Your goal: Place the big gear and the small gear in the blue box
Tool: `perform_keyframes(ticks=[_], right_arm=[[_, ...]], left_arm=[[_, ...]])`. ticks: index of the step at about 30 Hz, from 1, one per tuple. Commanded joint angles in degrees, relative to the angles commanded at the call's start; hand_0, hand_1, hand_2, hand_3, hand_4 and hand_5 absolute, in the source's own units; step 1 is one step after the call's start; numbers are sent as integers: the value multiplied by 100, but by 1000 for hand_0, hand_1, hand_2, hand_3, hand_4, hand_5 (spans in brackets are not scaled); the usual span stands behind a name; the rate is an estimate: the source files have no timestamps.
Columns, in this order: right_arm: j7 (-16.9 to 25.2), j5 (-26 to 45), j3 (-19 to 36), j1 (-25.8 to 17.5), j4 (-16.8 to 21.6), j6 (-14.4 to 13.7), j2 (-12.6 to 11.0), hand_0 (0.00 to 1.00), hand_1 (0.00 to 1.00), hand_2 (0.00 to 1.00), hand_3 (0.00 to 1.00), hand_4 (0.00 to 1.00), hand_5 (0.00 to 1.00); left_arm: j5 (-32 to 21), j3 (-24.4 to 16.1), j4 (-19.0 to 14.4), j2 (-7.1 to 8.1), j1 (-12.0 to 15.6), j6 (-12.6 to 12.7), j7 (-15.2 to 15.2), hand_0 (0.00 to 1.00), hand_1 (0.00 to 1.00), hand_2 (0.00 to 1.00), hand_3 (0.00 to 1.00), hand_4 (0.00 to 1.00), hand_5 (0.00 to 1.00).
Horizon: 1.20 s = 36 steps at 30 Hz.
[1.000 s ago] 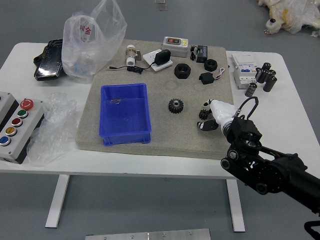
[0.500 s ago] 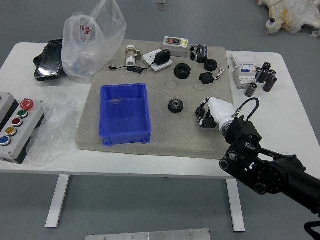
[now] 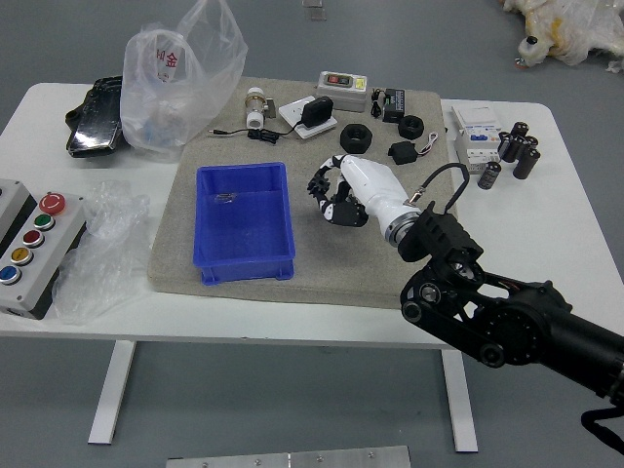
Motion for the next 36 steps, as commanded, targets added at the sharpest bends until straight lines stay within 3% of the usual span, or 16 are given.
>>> perform_keyframes(ticks=[1,2,7,8,13,14,19,20,23,30,31,36], right_arm=[[69,40,-93,63,21,8,18,526,309,199,561,388,2],[113,69,-181,129,35,33,34,444,234,166,692,307,2],[170,42,-424,396,34,214,133,444,234,166,692,307,2],[155,0,-434,425,23,260,152,351,179,137,870,829,425],[-32,-232,-394,505,-80,586,206,351,179,137,870,829,425],[-69,-261,-384,510,-97,637,209,265,134,131,953,998,859],[-154,-317,-358,522,-145,784,216,265,134,131,953,998,859],[-165,-320,-357,525,-150,795,216,247,118,131,979,998,944],[-213,-329,-350,532,-166,804,215,247,118,131,979,998,944],[-468,-587,-71,437,-358,475,217,265,155,179,998,998,959],[-527,-656,-25,429,-418,494,221,676,789,877,998,998,882],[-737,-823,76,415,-789,678,259,676,789,877,998,998,882]], left_arm=[[10,-5,0,0,-2,-2,2,654,504,524,678,668,305],[18,-10,-1,0,-4,-4,5,654,505,524,678,668,305],[64,-41,-4,8,-3,-10,24,654,505,524,678,668,305],[73,-48,-5,8,-3,-11,29,654,505,524,677,668,305],[85,-55,-7,4,-5,-14,35,654,505,524,677,668,305],[85,-55,-8,2,-6,-15,36,654,504,524,678,668,305],[83,-53,-9,-2,-5,-16,39,654,504,524,678,668,305],[83,-52,-10,-1,-6,-16,38,654,504,524,678,668,305],[79,-47,-10,1,-12,-17,35,654,504,524,678,668,305],[63,-28,-11,-8,-14,-17,26,654,504,524,677,668,306],[65,-30,-11,-9,-13,-17,28,654,505,524,677,667,306],[69,-31,-11,-12,-12,-18,28,654,505,524,677,667,306]])
